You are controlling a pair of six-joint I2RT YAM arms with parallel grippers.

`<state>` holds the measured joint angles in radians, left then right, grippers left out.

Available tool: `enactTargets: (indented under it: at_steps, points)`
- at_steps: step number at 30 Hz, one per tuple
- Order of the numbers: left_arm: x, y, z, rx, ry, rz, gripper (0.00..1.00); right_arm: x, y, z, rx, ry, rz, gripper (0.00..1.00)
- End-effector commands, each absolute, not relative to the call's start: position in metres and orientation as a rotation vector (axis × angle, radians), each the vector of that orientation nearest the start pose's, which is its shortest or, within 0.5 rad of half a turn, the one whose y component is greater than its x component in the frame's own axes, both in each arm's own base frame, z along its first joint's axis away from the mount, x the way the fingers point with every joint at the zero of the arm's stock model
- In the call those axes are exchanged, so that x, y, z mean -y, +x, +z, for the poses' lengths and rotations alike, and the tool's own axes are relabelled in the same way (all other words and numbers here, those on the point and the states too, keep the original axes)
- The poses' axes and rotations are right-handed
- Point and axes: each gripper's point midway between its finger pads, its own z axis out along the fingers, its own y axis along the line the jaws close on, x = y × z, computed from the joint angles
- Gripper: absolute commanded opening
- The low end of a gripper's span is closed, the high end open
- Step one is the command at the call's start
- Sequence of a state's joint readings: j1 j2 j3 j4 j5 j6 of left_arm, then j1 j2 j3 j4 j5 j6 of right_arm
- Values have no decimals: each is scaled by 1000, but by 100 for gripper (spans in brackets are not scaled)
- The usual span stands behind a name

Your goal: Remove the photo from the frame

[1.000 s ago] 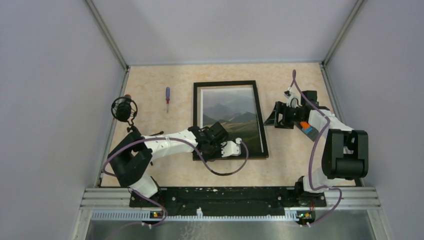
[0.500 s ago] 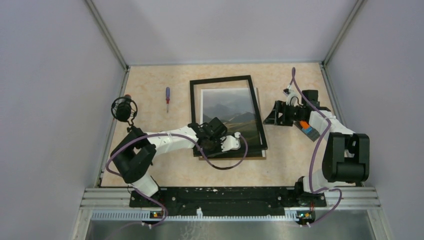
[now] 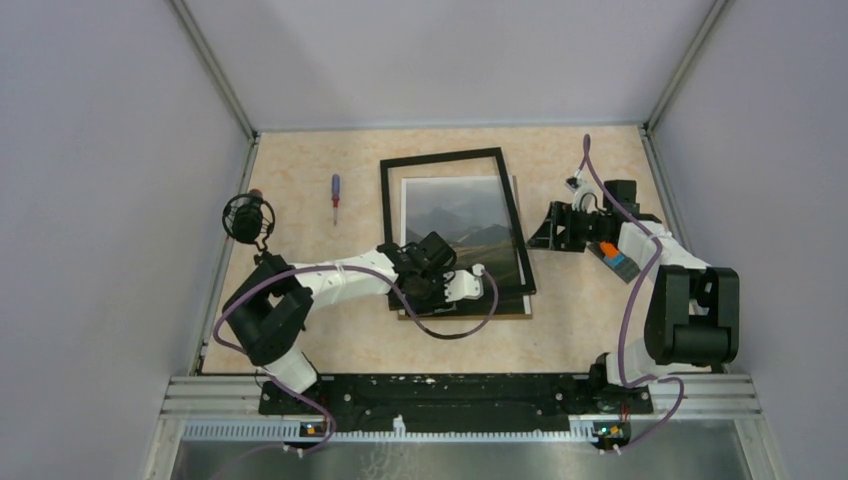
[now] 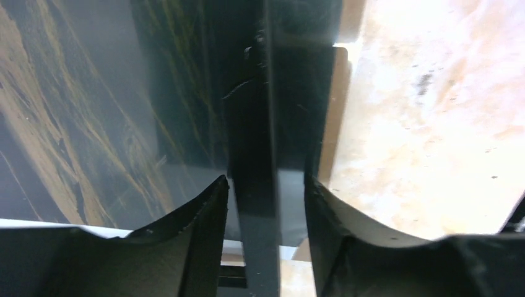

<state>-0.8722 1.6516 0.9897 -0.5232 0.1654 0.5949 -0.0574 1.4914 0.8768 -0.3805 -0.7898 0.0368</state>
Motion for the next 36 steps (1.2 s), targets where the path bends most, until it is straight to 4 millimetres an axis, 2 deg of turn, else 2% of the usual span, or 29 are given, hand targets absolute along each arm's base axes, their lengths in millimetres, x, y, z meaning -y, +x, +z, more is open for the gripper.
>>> enactTargets:
  at_steps: [1,3,5,19,29,36]
  points:
    - [265,201,47,-1910,1927,-325,64,-110,319,109,-2321,-243,1001,78]
    - [264,199,47,-1905,1938,-326,77,-110,318,108,-2327,-239,1010,78]
    - [264,201,46,-1901,1931,-315,86,-111,318,108,-2328,-241,1013,78]
    - [267,204,24,-1887,1970,-222,97,-111,319,103,-2340,-234,1029,78]
    - [277,215,39,-1882,1923,-226,78,-109,318,100,-2346,-218,1048,77]
    - [278,228,49,-1889,1886,-248,69,-108,318,99,-2349,-211,1056,77]
